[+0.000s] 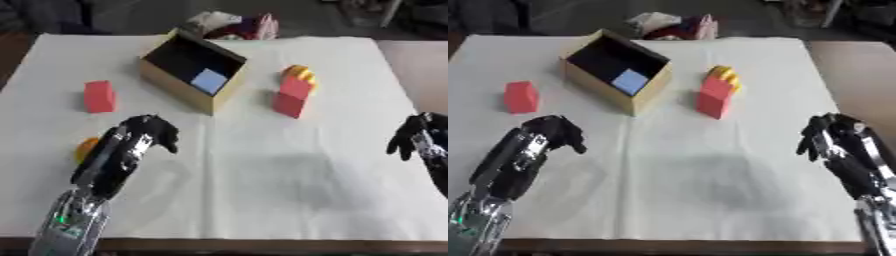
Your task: Pick up objects on the table and place them in the box.
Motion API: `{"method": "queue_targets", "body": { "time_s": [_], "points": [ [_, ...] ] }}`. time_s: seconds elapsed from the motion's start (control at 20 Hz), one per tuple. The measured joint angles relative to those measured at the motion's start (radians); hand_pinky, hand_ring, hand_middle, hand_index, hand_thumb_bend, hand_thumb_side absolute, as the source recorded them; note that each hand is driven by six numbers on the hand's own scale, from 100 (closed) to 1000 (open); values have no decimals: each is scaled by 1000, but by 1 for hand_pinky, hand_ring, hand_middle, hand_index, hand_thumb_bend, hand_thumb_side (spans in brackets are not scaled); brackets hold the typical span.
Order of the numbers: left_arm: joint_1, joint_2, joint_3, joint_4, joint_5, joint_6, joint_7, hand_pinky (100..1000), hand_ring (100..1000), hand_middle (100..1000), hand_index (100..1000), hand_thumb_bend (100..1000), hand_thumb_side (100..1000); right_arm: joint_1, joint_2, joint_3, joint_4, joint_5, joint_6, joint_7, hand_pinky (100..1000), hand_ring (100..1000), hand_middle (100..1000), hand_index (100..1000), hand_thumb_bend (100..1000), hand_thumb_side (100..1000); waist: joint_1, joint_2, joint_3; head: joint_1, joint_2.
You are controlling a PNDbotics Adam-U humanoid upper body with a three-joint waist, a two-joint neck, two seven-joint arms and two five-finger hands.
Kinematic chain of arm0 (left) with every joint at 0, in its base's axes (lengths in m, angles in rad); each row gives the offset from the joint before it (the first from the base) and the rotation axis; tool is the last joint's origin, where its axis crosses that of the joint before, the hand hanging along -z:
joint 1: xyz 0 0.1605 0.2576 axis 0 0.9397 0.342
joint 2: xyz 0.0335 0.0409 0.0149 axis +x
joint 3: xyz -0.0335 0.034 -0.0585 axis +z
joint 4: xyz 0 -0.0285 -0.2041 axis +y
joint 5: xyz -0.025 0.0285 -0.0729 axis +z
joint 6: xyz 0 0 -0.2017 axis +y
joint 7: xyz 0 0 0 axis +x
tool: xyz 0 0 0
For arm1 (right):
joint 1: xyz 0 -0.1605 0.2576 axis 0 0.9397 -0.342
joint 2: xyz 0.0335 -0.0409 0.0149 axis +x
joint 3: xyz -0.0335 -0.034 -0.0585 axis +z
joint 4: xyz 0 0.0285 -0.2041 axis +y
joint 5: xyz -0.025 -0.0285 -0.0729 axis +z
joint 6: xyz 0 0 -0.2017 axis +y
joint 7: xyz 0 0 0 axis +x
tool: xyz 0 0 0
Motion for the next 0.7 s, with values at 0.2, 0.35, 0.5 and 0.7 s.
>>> {"method": "queue_targets", "body": {
  "time_s": [0.2,0.35,0.5,0.7],
  "points": [
    [0,45,26,-26,-45,-25,-1,630,544,549,669,100,484,0,0,0,0,0,-1,12,392,261,258,511,100,474,0,-3,-1,0,0],
    [16,109,59,-33,-110,-79,-7,655,576,582,698,100,342,0,0,0,0,0,-3,21,394,263,260,513,100,475,3,-3,-1,0,0],
    [60,195,91,-35,-192,-141,-15,676,608,617,726,100,256,0,0,0,0,0,-4,24,394,263,261,515,100,477,9,-3,-1,0,0],
    [131,302,130,-35,-315,-185,-35,714,677,690,785,100,245,1,0,-1,0,1,-4,24,395,264,262,518,100,480,15,-4,0,-1,0]
  ]
}}
